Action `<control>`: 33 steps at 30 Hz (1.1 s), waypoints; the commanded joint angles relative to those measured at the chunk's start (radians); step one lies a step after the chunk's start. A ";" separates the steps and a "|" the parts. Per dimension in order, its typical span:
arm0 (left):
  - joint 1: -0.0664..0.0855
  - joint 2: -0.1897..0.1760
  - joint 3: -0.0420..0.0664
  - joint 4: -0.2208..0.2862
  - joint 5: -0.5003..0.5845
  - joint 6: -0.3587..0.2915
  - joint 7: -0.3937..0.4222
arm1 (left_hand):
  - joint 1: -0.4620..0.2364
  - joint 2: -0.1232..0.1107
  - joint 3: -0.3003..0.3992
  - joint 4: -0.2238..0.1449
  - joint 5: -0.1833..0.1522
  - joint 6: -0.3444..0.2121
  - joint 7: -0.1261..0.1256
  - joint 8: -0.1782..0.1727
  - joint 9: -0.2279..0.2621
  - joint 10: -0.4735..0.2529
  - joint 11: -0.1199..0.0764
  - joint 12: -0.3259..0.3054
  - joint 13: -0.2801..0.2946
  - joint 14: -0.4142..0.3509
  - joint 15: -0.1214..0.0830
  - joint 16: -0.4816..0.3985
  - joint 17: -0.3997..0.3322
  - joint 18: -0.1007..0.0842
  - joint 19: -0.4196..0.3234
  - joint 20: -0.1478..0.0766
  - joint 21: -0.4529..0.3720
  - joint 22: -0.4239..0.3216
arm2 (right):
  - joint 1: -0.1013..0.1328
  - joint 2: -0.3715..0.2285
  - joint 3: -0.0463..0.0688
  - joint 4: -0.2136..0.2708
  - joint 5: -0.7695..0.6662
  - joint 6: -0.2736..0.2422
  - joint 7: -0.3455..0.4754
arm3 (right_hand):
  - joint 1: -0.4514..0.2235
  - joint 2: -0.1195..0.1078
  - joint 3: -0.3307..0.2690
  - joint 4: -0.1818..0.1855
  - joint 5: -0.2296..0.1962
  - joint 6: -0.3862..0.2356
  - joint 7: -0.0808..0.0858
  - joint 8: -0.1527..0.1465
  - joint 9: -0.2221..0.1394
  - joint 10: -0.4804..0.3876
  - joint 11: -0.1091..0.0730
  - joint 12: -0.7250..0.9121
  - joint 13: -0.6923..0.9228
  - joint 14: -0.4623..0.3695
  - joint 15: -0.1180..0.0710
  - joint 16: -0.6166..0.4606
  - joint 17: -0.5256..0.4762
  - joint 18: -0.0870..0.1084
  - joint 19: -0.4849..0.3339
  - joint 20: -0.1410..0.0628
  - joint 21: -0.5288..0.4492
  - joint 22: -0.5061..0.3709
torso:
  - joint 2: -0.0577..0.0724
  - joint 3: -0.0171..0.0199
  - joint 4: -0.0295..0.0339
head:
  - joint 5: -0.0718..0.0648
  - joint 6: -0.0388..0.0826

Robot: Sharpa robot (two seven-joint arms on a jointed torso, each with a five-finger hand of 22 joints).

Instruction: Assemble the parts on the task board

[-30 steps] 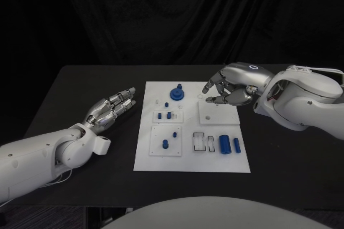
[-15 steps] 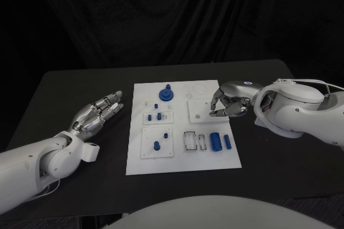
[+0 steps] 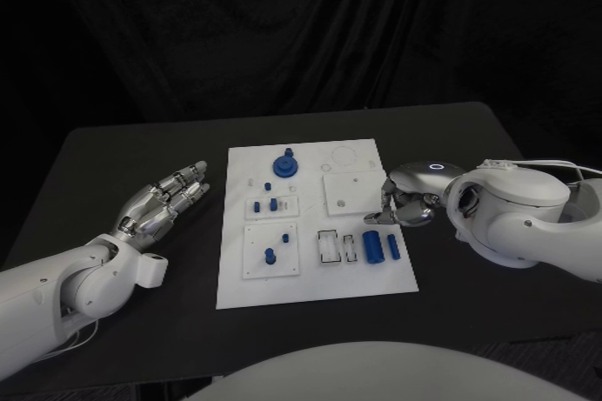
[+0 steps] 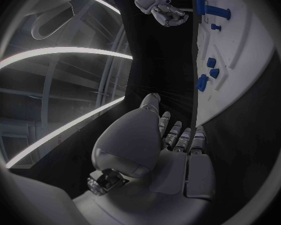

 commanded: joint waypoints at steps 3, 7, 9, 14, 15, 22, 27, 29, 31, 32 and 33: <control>-0.002 -0.003 0.001 0.005 0.000 0.003 0.076 | 0.008 0.002 0.001 -0.006 0.007 0.006 0.003 0.004 0.001 0.004 -0.001 0.005 0.000 0.000 -0.002 -0.004 -0.001 0.004 0.000 0.005 -0.003 0.001 | -0.022 -0.015 0.000 0.033 -0.068 0.033 -0.116 | -0.015 -0.002 0.003 0.004 -0.014 0.007 -0.003 -0.012 0.007 0.108 -0.006 0.002 0.263 0.098 -0.009 0.001 0.215 -0.018 0.085 -0.010 0.002 0.247 | 0.000 -0.0006 0.0003 | -0.003 0.000; -0.001 -0.002 0.001 0.005 0.000 0.005 0.074 | 0.008 0.002 0.001 -0.006 0.007 0.006 0.003 0.004 0.001 0.004 -0.001 0.005 0.000 0.000 -0.002 -0.004 -0.001 0.004 0.000 0.005 -0.003 0.001 | -0.041 -0.015 0.000 0.041 -0.072 0.010 -0.124 | -0.019 -0.004 0.004 0.005 -0.015 0.006 -0.002 -0.016 0.008 0.108 -0.006 0.002 0.263 0.095 -0.010 -0.006 0.200 -0.015 0.080 -0.011 -0.010 0.243 | 0.000 -0.0013 0.0011 | -0.003 0.000; -0.001 -0.001 0.001 0.004 0.000 0.007 0.074 | 0.008 0.003 0.002 -0.007 0.006 0.009 0.001 0.005 0.001 0.004 0.001 0.005 0.000 0.000 -0.001 -0.004 -0.001 0.005 0.000 0.006 -0.003 0.001 | -0.048 -0.015 0.000 0.042 -0.073 0.003 -0.125 | -0.025 -0.007 0.006 0.005 -0.014 0.005 -0.001 -0.023 0.009 0.108 -0.005 0.002 0.263 0.093 -0.010 -0.009 0.194 -0.014 0.078 -0.012 -0.014 0.242 | 0.000 -0.0015 0.0003 | -0.001 0.000; -0.001 0.000 0.001 0.003 0.000 0.008 0.072 | 0.009 0.005 0.003 -0.007 0.006 0.011 -0.002 0.005 0.001 0.004 0.003 0.005 0.000 0.000 -0.001 -0.004 -0.001 0.005 0.000 0.008 -0.003 0.000 | -0.072 -0.010 0.000 0.040 -0.074 -0.029 -0.127 | -0.039 -0.013 0.018 0.005 -0.011 0.002 0.004 -0.059 0.003 0.108 -0.002 0.002 0.263 0.088 -0.007 -0.021 0.171 -0.010 0.071 -0.010 -0.028 0.236 | 0.001 -0.0017 0.0002 | -0.001 0.000; -0.001 0.000 0.001 0.002 0.000 0.008 0.072 | 0.010 0.005 0.003 -0.007 0.006 0.011 -0.003 0.005 0.001 0.005 0.003 0.007 0.001 0.000 0.000 -0.004 -0.001 0.006 0.000 0.008 -0.003 0.001 | -0.075 -0.008 0.000 0.040 -0.074 -0.036 -0.126 | -0.044 -0.015 0.022 0.005 -0.008 0.003 0.006 -0.073 -0.001 0.108 0.000 0.002 0.263 0.087 -0.005 -0.024 0.164 -0.010 0.070 -0.009 -0.029 0.236 | 0.000 -0.0015 -0.0002 | 0.002 0.000; -0.001 0.002 0.001 -0.001 0.000 0.010 0.068 | 0.010 0.005 0.004 -0.008 0.006 0.011 -0.004 0.005 0.001 0.007 0.005 0.008 0.001 0.000 0.000 -0.004 -0.001 0.006 0.000 0.009 -0.003 0.000 | -0.093 0.003 -0.001 0.035 -0.074 -0.074 -0.115 | -0.042 -0.019 0.034 0.002 -0.003 0.011 0.010 -0.109 -0.014 0.108 0.004 0.002 0.263 0.086 -0.002 -0.026 0.159 -0.010 0.070 -0.005 -0.028 0.236 | 0.000 -0.0006 0.0004 | 0.002 0.000; -0.001 0.001 0.001 -0.001 0.000 0.011 0.066 | 0.010 0.006 0.004 -0.008 0.006 0.010 -0.005 0.005 0.001 0.008 0.005 0.009 0.001 0.000 0.000 -0.004 -0.001 0.006 0.000 0.009 -0.003 0.001 | -0.102 0.010 -0.001 0.028 -0.073 -0.080 -0.110 | -0.032 -0.031 0.039 0.001 -0.003 0.021 0.010 -0.122 -0.017 0.108 0.004 0.002 0.263 0.087 0.001 -0.026 0.159 -0.010 0.069 -0.003 -0.029 0.236 | 0.000 -0.0004 -0.0003 | 0.005 0.000; -0.001 0.002 0.001 -0.001 0.000 0.012 0.065 | 0.010 0.006 0.004 -0.008 0.006 0.010 -0.005 0.005 0.001 0.008 0.005 0.009 0.001 0.000 0.000 -0.004 -0.001 0.006 0.000 0.009 -0.003 0.001 | -0.107 0.013 -0.001 0.026 -0.072 -0.077 -0.110 | -0.029 -0.034 0.041 0.001 -0.006 0.025 0.009 -0.126 -0.018 0.108 0.003 0.002 0.263 0.086 0.001 -0.027 0.157 -0.010 0.069 -0.003 -0.029 0.236 | 0.000 -0.0002 0.0003 | 0.006 0.000; -0.001 0.003 0.001 -0.002 0.000 0.013 0.065 | 0.010 0.006 0.004 -0.008 0.006 0.010 -0.005 0.005 0.001 0.008 0.005 0.009 0.001 0.000 0.000 -0.004 -0.001 0.006 0.000 0.009 -0.003 0.001 | -0.111 0.016 -0.001 0.024 -0.070 -0.075 -0.110 | -0.029 -0.035 0.042 0.002 -0.008 0.027 0.009 -0.127 -0.018 0.108 0.003 0.002 0.263 0.086 0.001 -0.028 0.156 -0.010 0.069 -0.002 -0.029 0.235 | 0.000 -0.0004 0.0006 | 0.007 0.000; -0.001 0.003 0.001 -0.002 0.000 0.014 0.064 | 0.010 0.006 0.004 -0.008 0.006 0.010 -0.005 0.005 0.001 0.008 0.005 0.009 0.001 0.000 0.000 -0.004 -0.001 0.006 0.000 0.009 -0.003 0.001 | -0.114 0.018 -0.001 0.023 -0.070 -0.075 -0.110 | -0.029 -0.034 0.043 0.003 -0.010 0.029 0.009 -0.129 -0.018 0.108 0.003 0.002 0.263 0.086 0.002 -0.028 0.156 -0.009 0.068 -0.002 -0.030 0.235 | 0.000 -0.0006 0.0009 | 0.007 0.000; -0.001 0.003 0.001 -0.002 0.000 0.014 0.064 | 0.010 0.006 0.004 -0.008 0.006 0.010 -0.005 0.005 0.001 0.008 0.005 0.009 0.001 0.000 0.000 -0.004 -0.001 0.006 0.000 0.009 -0.003 0.001 | -0.115 0.019 -0.001 0.022 -0.069 -0.074 -0.111 | -0.030 -0.034 0.043 0.003 -0.011 0.030 0.009 -0.129 -0.018 0.108 0.003 0.002 0.263 0.086 0.001 -0.027 0.157 -0.009 0.068 -0.002 -0.030 0.235 | 0.000 -0.0008 0.0005 | 0.007 0.000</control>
